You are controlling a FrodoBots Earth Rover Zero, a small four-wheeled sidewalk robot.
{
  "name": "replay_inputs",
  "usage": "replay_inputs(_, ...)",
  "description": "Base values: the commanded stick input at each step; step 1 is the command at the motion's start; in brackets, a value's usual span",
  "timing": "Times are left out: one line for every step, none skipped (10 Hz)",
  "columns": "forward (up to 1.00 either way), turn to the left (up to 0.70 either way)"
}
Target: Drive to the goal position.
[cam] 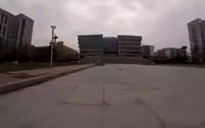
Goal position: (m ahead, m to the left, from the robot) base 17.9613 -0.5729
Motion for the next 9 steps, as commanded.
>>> replay_inputs(1.0, -0.27)
replay_inputs(1.0, -0.13)
replay_inputs(1.0, 0.0)
replay_inputs(1.0, 0.0)
replay_inputs(1.0, 0.0)
replay_inputs(1.0, 0.0)
replay_inputs(1.0, 0.0)
replay_inputs(1.0, 0.0)
replay_inputs(1.0, 0.0)
